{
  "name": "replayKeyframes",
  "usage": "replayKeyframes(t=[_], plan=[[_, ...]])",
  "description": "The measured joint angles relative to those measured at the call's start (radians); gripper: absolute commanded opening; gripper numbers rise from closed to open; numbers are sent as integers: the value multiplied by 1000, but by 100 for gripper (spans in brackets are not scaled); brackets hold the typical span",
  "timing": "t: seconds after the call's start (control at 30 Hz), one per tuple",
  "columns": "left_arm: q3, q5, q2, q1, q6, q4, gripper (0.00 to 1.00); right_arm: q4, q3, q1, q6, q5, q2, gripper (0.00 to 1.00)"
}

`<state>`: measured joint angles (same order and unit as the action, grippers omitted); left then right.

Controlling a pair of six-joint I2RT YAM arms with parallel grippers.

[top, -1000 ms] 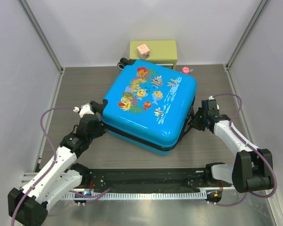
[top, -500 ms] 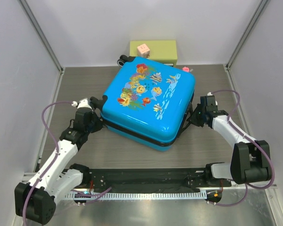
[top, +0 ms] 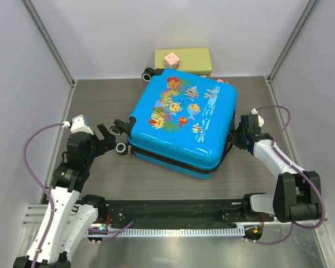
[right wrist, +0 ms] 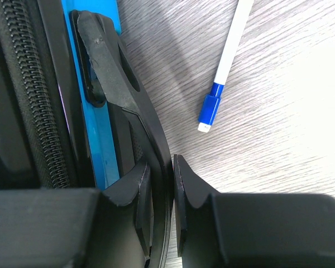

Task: Pack the luggage
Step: Zip the luggage at the center of the board.

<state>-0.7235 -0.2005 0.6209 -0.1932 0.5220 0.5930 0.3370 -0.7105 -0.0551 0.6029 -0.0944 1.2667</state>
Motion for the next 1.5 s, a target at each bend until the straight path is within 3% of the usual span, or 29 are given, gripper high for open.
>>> replayKeyframes(t=[0.13,0.33,0.6,0.8,1.03,1.33,1.5], plan=[[-118,117,129,0,-6,-27,100,-1,2,0,-6,0,-4,1],[-276,318,394,-1,-12,-200,100,-10,16,0,-8,-1,-18,1],[-328,531,635,-2,-31,-330,100,16,26,0,-21,-4,-44,1],[-237,655,624,-6,-10,-449,100,18,25,19,-40,3,-40,1],[-108,730,483,-60,-3,-536,100,42,-15,58,-131,-24,-6,1],[7,626,310,-171,19,-561,100,55,-45,87,-266,-32,22,2],[43,527,253,-253,37,-562,100,53,-63,92,-298,-45,47,8]])
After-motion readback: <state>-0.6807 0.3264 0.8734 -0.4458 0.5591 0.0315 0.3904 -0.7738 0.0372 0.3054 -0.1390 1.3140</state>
